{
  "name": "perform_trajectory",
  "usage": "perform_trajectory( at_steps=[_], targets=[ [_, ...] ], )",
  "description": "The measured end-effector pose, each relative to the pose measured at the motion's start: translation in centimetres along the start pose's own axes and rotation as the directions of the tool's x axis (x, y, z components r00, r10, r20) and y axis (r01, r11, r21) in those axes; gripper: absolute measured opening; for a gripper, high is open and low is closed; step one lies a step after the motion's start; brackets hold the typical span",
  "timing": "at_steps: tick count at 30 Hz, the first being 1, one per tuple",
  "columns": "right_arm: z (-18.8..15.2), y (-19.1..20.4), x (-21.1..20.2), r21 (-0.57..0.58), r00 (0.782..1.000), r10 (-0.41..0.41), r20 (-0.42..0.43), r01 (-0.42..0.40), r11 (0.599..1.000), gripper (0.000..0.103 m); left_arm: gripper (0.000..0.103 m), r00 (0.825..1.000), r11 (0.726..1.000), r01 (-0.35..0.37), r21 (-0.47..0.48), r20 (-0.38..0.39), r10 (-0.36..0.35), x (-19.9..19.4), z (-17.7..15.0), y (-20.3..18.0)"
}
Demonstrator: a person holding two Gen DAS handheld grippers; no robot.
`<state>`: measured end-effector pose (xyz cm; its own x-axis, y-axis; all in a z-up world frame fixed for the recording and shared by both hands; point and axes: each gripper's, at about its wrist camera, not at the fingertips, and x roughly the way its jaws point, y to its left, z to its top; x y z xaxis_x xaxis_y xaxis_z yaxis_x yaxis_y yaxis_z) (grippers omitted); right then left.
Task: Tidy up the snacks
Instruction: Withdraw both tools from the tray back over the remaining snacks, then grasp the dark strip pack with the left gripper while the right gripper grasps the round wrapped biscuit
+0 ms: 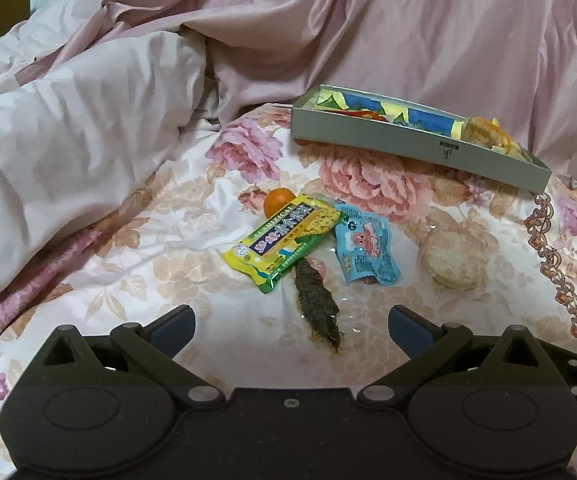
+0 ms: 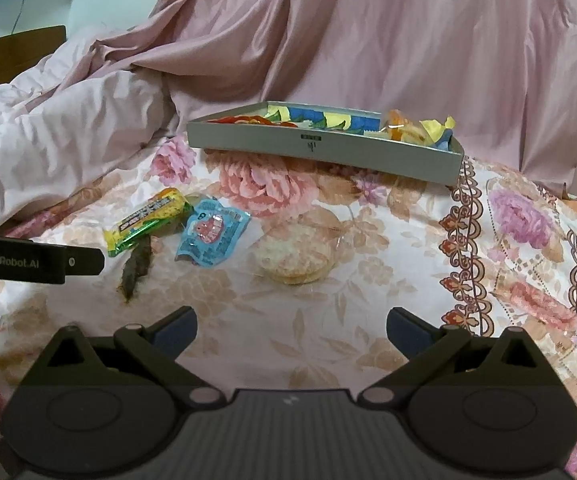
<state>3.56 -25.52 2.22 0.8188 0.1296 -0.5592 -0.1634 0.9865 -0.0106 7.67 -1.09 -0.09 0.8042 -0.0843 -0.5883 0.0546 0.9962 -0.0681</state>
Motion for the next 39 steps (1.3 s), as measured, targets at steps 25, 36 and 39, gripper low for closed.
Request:
perform_trajectory(
  at_steps=[25, 36, 39],
  targets=[
    [3.5, -2.9, 8.7, -0.138, 0.965, 0.257, -0.048, -0.261, 0.955, 0.103, 0.102, 0.993, 0.989, 0.100, 0.107, -0.074, -0.092, 6.6, 0.5, -1.1],
    [7.5, -4.2, 16.3, -0.125, 0.948, 0.306, -0.086, -0.315, 0.941, 0.103, 0.102, 0.986, 0.979, 0.155, 0.130, -0.080, -0.146, 7.2, 0.4, -1.5],
    [7.3, -4.6, 17.3, -0.092, 0.919, 0.368, -0.144, -0.383, 0.919, 0.103, 0.102, 0.985, 0.980, 0.162, 0.113, -0.081, -0.153, 7.4, 0.5, -1.3]
  ],
)
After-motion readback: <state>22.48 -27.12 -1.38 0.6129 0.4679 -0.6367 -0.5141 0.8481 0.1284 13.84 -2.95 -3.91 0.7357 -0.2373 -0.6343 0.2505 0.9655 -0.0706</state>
